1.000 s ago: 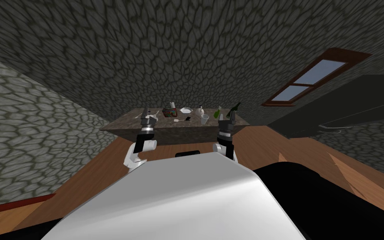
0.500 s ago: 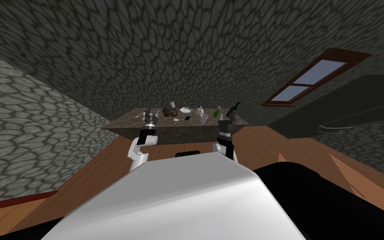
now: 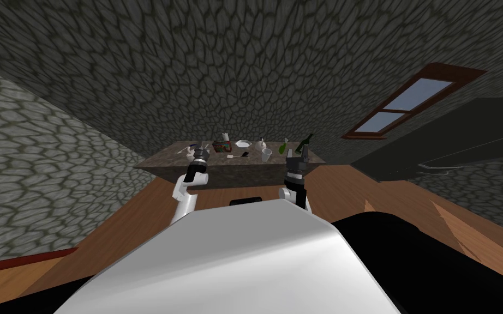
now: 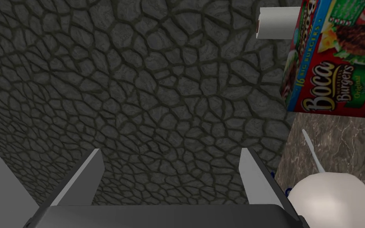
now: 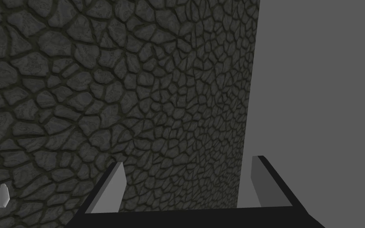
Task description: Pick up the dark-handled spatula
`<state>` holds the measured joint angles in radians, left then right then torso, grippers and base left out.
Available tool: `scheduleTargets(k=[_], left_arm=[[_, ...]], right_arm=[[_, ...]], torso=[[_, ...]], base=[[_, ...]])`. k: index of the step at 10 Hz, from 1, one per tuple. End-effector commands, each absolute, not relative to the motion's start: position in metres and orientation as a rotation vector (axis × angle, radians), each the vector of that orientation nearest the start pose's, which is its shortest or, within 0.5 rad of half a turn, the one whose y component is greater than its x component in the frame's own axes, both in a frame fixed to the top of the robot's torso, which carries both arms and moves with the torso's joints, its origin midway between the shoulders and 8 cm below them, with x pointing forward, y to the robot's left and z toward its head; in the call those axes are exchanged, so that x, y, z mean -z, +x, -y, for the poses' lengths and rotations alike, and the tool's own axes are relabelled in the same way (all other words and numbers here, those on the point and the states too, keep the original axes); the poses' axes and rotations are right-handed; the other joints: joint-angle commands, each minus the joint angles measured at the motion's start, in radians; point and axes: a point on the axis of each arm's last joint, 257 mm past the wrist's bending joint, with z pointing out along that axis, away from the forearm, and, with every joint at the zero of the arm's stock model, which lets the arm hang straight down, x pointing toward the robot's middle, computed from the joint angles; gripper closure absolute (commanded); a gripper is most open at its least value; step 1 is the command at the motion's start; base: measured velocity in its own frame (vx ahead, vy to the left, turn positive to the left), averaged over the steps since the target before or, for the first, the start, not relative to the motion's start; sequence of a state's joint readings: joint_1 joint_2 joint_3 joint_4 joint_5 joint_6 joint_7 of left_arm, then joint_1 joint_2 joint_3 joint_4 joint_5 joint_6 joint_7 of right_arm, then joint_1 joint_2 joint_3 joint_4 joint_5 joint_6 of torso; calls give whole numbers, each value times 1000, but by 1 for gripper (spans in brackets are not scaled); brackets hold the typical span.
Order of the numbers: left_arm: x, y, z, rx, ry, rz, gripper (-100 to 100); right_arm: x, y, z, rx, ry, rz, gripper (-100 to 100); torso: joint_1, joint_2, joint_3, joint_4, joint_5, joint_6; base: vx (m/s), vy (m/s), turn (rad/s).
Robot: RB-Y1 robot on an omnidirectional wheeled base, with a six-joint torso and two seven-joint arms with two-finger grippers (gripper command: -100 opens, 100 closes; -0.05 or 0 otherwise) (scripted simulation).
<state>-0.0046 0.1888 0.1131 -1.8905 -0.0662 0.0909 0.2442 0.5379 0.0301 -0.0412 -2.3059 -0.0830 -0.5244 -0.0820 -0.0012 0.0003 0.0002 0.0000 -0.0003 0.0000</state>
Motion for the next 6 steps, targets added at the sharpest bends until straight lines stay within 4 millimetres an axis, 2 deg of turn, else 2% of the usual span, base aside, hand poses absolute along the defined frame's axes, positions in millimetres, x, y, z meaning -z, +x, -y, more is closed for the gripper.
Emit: scheduleTargets(k=[1, 2, 3, 5, 6], left_arm=[[76, 541, -313, 1231, -1079, -1002, -100], [79, 542, -314, 1225, -1089, -1007, -100], [87, 556, -315, 1214, -1128, -1026, -100], [91, 558, -316, 1201, -1151, -1039, -100], [100, 572, -316, 1190, -1192, -1058, -100]], right_arm=[[-29, 326, 308, -1376, 736, -495, 0], [-29, 326, 308, -1376, 736, -495, 0], [-29, 326, 308, -1376, 736, -495, 0], [-29, 326, 308, -1376, 736, -495, 0], [-29, 326, 308, -1376, 736, -495, 0]], torso=[[0, 0, 0, 0, 0, 0], [0, 0, 0, 0, 0, 0], [1, 0, 0, 0, 0, 0], [0, 0, 0, 0, 0, 0], [1, 0, 0, 0, 0, 0]], base=[[-14, -19, 2], [-5, -8, -1], [-8, -12, 7], [-7, -12, -1], [-5, -15, 4]])
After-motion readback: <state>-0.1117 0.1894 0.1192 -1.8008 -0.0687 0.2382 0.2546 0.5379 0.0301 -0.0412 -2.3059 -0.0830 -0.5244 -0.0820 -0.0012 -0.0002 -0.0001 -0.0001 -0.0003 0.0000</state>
